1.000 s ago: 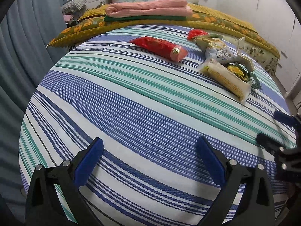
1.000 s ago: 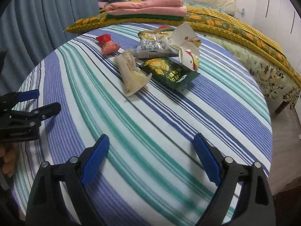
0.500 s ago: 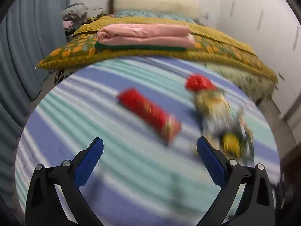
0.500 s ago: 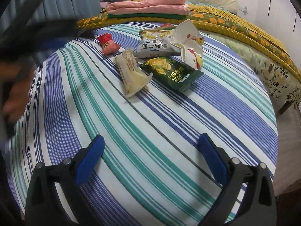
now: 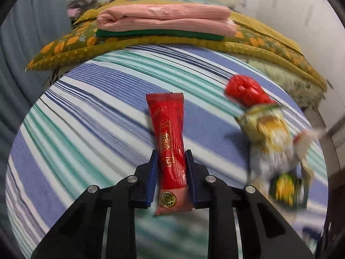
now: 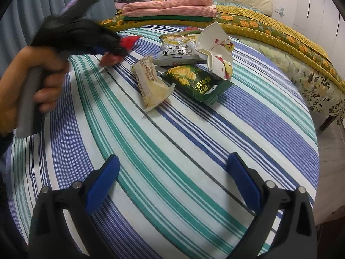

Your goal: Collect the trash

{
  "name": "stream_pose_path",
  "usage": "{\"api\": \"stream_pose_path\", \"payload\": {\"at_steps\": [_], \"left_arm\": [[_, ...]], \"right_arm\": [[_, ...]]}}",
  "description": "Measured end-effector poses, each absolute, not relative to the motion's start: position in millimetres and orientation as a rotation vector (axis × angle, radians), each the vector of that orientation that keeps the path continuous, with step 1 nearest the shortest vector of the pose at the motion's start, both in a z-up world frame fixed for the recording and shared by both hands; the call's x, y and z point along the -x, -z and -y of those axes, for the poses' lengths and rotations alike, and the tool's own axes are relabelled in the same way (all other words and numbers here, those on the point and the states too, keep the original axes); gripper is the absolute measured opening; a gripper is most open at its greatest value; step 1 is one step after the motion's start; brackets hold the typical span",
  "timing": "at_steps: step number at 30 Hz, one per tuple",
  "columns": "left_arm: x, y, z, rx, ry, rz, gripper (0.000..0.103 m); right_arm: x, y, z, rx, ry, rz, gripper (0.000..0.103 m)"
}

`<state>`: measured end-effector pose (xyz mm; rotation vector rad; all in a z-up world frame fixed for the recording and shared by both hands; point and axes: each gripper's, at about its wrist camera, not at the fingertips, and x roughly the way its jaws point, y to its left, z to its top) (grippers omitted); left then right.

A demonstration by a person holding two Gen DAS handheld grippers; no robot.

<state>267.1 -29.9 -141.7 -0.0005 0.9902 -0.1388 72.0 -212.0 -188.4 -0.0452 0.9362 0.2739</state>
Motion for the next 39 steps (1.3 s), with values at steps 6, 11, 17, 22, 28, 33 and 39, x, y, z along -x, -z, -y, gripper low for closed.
{"api": "stream_pose_path", "payload": {"at_steps": [6, 11, 17, 22, 28, 33, 39], "left_arm": [[-192.4, 128.9, -12.6, -0.095, 0.305, -1.012, 0.024], [-139.4, 142.7, -32.9, -0.085, 0.374, -1.047, 0.03], [-127.2, 153.3, -30.2, -0.1, 0.29, -0.963, 0.081], [-131.5, 157.4, -23.9, -0.148, 0.24, -0.948, 0.092], [-134.2, 158.7, -26.8, -0.143, 0.23, -0.96, 0.098], [-136.0, 159.2, -26.9, -0.139, 0.227, -0.962, 0.099], [-136.1, 159.1, -27.0, -0.139, 0.227, -0.962, 0.099]], "right_arm": [[-71.9, 188.5, 211.7, 0.047, -0.273, -0.933, 0.097], [-71.5, 188.7, 211.9, 0.047, -0.273, -0.933, 0.097], [-70.9, 188.8, 211.4, 0.049, -0.271, -0.932, 0.097], [-70.7, 189.1, 211.7, 0.05, -0.27, -0.931, 0.097], [-70.8, 189.2, 213.5, 0.046, -0.27, -0.931, 0.097], [-81.1, 168.7, 200.9, 0.101, -0.328, -0.873, 0.096], [-138.9, 156.0, 163.0, 0.182, -0.442, -0.946, 0.067]]}}
